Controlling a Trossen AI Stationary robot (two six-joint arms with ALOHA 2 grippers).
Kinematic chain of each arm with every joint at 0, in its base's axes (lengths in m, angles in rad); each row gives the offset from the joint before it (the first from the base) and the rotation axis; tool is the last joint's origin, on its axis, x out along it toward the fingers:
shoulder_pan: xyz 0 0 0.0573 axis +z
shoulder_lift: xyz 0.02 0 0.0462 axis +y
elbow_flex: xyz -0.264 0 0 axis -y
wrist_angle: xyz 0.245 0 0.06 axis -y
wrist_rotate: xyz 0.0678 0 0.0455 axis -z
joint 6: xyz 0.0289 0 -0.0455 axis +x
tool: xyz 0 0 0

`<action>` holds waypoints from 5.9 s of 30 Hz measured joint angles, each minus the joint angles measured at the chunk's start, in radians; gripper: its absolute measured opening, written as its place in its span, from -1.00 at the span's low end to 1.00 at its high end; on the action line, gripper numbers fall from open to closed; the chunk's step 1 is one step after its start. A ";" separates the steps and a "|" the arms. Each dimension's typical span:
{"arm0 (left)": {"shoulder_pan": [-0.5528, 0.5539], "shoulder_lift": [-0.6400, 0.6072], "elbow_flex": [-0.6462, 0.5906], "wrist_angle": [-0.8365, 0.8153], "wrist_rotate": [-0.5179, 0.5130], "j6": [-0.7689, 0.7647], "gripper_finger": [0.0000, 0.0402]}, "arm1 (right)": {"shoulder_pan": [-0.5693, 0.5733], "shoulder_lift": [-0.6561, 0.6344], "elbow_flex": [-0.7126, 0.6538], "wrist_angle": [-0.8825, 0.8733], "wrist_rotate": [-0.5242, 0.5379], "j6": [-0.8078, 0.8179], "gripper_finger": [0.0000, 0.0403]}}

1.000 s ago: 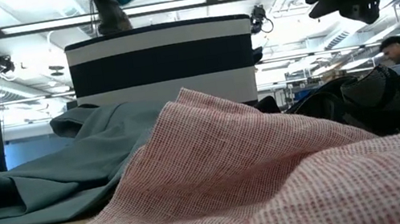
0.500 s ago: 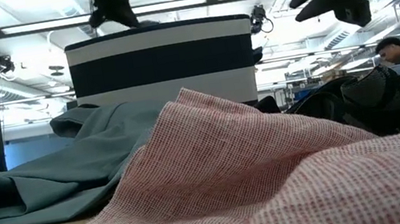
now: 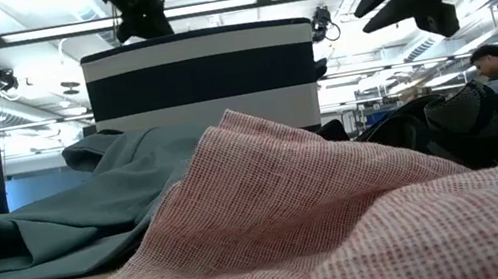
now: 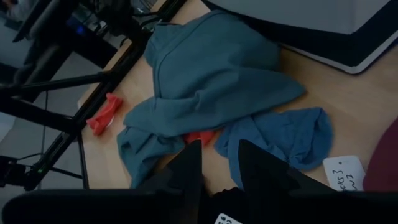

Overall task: Sort clothes
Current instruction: Put the dark red underwear into the blue bin

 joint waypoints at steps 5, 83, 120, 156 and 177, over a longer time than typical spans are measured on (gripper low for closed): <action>-0.015 0.000 0.000 -0.031 0.046 -0.023 -0.45 | -0.008 0.000 0.000 0.000 0.000 0.000 -0.47; -1.085 -0.289 -0.732 0.200 -0.335 -0.998 -0.45 | -0.651 0.450 0.219 -0.720 -0.321 -0.582 -0.93; -1.083 -0.288 -0.732 0.208 -0.333 -0.790 -0.45 | -0.348 0.564 1.530 -1.211 0.034 -0.525 -1.00; -0.950 -0.465 -0.737 0.051 -0.296 -0.389 -0.45 | -0.485 1.004 1.672 -0.153 -0.084 -0.655 -1.00; -0.838 -0.478 -0.737 0.082 -0.165 -0.235 -0.45 | -0.550 1.067 1.518 -0.693 -0.091 -0.395 -0.99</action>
